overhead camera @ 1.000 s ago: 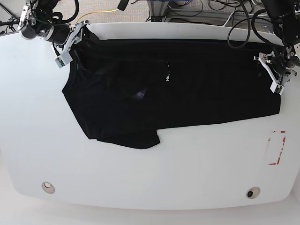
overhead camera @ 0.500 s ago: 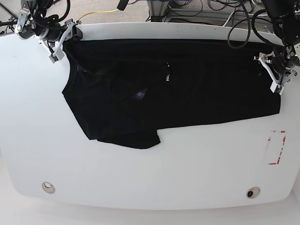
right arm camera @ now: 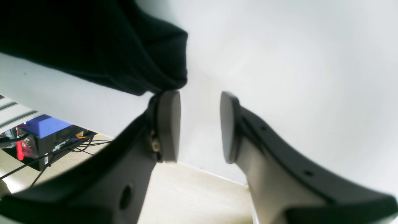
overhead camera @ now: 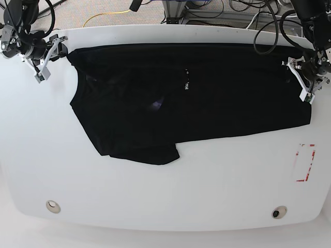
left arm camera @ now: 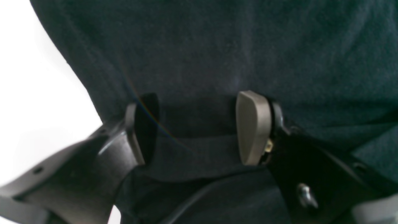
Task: Fold the T-shirt properly
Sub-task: 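Move both grippers along the shirt edge to reposition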
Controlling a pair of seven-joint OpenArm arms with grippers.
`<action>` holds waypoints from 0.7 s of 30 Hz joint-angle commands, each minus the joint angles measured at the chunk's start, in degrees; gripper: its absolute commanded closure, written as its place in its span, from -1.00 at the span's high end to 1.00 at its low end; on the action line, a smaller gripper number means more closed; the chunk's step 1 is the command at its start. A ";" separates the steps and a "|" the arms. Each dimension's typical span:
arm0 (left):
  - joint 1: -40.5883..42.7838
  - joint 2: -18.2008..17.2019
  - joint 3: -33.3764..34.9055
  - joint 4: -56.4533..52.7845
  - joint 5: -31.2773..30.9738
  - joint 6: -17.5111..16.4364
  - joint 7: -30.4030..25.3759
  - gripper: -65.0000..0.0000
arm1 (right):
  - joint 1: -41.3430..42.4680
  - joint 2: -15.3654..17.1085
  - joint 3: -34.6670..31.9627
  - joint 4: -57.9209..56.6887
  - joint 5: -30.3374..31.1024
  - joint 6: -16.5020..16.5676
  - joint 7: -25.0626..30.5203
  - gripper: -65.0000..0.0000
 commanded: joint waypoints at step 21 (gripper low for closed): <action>-0.19 -0.86 0.29 0.31 2.85 0.12 2.70 0.12 | 11.42 -14.47 0.92 16.86 5.50 0.10 -11.37 -0.39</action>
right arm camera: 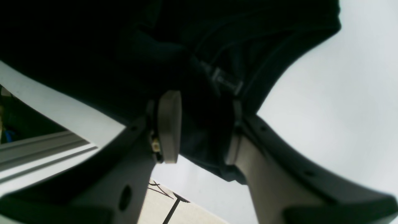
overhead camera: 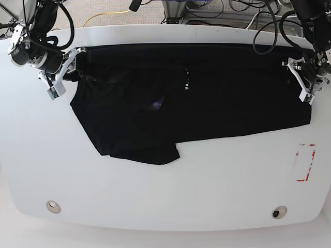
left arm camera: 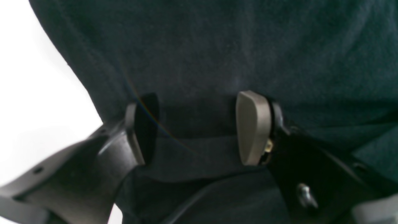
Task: Fold the T-shirt properly
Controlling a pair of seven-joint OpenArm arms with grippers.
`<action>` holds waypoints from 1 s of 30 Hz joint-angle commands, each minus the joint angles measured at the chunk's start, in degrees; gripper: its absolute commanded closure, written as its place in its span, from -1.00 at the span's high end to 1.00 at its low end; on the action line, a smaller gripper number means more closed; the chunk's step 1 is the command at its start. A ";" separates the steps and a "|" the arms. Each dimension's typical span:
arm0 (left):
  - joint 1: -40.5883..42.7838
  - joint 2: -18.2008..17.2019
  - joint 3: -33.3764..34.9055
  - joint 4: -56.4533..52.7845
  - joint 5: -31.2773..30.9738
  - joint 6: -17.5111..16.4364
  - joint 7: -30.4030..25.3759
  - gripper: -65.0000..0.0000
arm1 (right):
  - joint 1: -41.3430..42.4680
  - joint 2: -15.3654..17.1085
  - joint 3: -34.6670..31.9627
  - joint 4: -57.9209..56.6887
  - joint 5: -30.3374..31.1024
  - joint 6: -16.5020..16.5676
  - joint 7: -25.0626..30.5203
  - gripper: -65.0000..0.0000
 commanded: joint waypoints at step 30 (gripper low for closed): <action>-0.55 -0.84 0.10 0.02 2.44 0.12 2.39 0.12 | 11.05 -10.36 -17.81 -8.44 -17.43 0.08 1.14 0.54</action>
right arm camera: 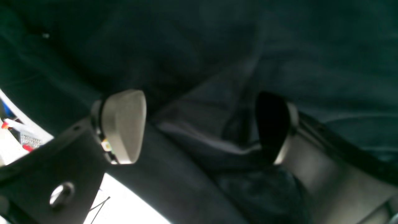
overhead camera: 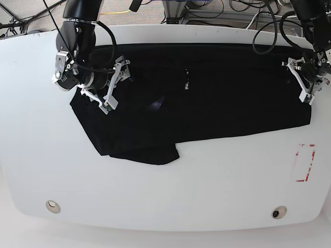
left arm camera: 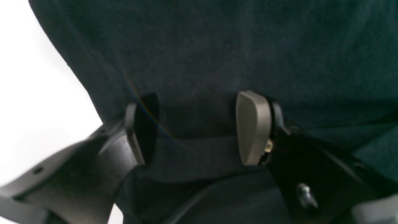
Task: Fold the T-shirt properly
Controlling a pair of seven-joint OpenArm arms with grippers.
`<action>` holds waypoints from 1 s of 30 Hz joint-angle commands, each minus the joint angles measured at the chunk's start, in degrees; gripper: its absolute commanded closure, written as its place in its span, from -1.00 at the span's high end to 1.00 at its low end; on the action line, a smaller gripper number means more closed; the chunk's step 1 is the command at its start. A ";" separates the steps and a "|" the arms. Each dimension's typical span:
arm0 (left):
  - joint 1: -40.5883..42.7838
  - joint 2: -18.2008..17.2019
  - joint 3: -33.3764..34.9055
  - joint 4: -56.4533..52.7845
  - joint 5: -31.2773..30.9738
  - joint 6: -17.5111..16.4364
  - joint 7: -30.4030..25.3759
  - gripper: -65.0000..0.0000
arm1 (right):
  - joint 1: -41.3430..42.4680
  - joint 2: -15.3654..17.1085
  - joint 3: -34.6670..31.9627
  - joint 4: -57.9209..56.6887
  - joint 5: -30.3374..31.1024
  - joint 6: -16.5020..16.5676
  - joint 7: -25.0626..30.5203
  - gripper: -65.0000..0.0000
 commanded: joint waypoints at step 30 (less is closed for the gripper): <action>-0.13 -0.82 1.79 0.24 2.46 0.14 2.08 0.12 | 6.41 -0.04 0.15 3.03 0.25 0.06 6.70 -1.00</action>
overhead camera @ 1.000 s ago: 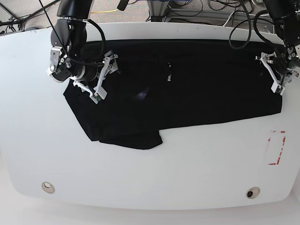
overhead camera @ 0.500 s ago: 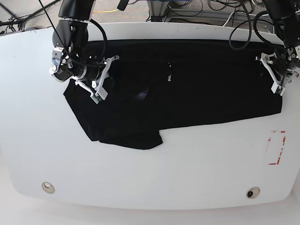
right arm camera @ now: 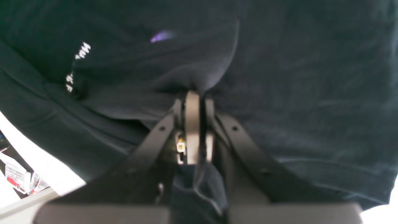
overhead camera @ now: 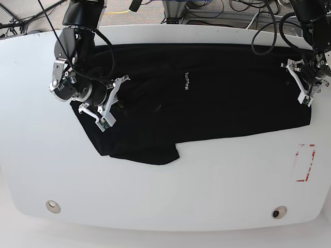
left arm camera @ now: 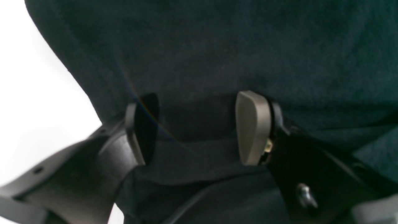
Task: Fold the T-shirt properly
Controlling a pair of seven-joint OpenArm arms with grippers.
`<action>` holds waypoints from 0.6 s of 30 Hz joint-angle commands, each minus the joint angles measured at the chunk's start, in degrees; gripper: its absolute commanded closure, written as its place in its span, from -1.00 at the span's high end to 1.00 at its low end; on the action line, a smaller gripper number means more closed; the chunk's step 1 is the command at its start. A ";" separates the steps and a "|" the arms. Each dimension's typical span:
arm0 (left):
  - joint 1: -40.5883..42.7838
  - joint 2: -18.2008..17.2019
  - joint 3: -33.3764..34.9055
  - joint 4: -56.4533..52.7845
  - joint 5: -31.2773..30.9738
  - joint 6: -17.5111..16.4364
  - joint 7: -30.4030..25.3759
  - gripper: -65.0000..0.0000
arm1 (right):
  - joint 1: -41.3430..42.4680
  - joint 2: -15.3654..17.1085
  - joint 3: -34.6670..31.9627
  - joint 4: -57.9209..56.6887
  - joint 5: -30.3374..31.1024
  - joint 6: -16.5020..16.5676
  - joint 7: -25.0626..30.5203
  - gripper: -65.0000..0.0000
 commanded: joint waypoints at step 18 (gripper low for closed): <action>0.53 -2.11 0.17 0.09 2.02 0.07 1.56 0.12 | 8.39 6.24 0.29 -7.70 0.70 0.08 4.07 0.41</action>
